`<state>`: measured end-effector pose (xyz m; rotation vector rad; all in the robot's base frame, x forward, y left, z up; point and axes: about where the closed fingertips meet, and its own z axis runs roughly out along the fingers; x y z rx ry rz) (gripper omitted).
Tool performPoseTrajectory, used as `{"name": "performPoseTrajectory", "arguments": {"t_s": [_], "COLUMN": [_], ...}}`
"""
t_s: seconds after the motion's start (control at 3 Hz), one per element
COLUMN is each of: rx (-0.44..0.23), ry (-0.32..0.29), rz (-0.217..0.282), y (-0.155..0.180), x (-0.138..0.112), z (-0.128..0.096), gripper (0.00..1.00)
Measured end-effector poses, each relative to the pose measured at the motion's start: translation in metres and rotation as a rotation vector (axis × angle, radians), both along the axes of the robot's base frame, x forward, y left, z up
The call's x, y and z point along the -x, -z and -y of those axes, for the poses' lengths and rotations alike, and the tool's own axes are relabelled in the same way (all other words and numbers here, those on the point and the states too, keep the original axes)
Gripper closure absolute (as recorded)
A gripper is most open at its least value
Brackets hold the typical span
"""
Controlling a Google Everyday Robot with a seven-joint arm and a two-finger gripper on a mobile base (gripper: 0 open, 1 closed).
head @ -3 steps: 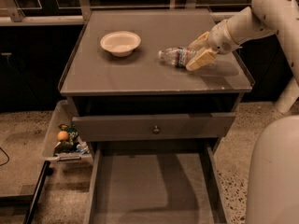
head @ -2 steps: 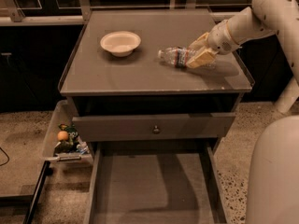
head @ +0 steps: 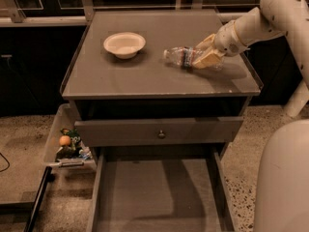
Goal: Place water bottle into middle drawer
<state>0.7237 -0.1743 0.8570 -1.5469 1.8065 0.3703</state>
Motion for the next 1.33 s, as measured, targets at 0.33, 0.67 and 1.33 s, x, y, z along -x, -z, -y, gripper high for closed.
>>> {"name": "performPoseTrajectory", "arguments": {"t_s": [0.33,0.67,1.33], "rx": [0.007,-0.003,-0.045], "ry": [-0.017,-0.039,-0.062], "rz": [-0.008,0.0,0.036], "y": [0.003,-0.001,-0.011], "x": [0.005,0.019,0.066], "z": [-0.004,-0.004,0.01], "gripper": [1.0,1.0,1.0]}}
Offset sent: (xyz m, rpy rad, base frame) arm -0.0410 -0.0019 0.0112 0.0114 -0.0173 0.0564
